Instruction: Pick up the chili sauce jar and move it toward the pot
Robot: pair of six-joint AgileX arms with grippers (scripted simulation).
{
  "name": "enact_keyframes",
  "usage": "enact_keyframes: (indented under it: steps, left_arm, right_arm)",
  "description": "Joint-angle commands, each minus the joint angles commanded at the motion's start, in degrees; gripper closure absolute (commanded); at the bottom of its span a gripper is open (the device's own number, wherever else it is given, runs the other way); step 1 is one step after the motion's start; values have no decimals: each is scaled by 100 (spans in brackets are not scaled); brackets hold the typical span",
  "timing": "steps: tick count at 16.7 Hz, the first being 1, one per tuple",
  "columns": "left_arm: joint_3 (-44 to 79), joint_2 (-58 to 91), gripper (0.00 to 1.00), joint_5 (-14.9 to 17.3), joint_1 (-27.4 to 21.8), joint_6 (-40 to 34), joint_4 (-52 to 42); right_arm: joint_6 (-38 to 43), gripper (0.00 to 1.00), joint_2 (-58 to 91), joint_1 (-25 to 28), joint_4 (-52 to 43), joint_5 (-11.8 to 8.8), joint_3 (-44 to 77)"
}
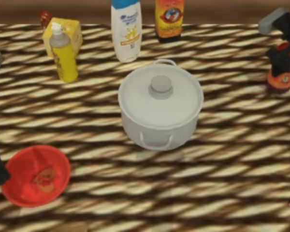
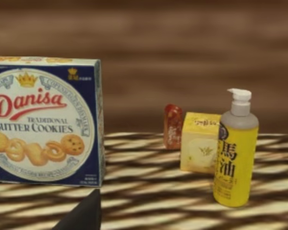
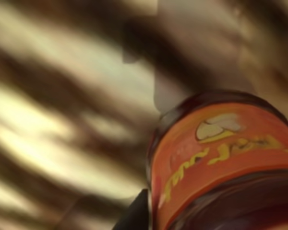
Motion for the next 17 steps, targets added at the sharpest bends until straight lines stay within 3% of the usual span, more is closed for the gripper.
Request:
enact_keyframes:
  steps: [5, 17]
  left_arm:
    - [0, 0, 0, 0, 0, 0, 0]
    - [0, 0, 0, 0, 0, 0, 0]
  right_arm:
    - [-71, 100, -1022, 97, 489, -44, -1366]
    - [-10, 100, -4554, 111, 2061, -76, -6918]
